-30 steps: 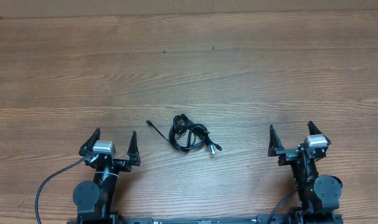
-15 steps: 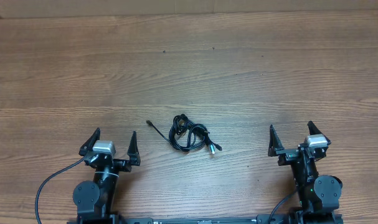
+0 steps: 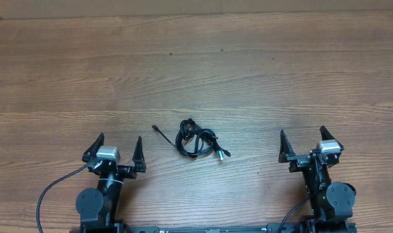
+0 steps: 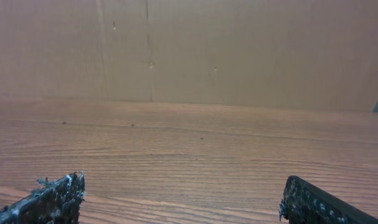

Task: Untangle cables

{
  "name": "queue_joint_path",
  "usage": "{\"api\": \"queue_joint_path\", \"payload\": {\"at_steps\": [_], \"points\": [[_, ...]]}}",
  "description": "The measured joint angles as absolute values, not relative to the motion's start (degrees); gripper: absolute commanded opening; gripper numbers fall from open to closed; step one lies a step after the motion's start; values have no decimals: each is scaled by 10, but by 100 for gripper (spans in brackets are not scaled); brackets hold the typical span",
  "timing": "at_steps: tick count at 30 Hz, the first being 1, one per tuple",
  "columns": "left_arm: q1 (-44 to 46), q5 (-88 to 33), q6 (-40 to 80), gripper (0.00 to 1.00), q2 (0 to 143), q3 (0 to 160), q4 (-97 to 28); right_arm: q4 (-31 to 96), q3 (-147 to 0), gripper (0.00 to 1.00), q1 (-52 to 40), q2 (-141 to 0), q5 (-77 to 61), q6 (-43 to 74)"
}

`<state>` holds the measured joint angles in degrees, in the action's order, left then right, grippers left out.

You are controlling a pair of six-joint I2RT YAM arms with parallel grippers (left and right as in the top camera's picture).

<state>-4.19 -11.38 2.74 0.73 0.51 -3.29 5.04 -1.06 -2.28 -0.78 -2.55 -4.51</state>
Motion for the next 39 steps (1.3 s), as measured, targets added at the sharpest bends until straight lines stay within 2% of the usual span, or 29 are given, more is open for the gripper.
{"api": "queue_joint_path", "payload": {"at_steps": [15, 39], "points": [[-42, -53, 23, 100, 7, 5, -39, 50, -11, 100, -23, -8, -26, -45], [-42, -46, 26, 100, 7, 5, -39, 50, -11, 100, -23, -8, -25, -45]]}}
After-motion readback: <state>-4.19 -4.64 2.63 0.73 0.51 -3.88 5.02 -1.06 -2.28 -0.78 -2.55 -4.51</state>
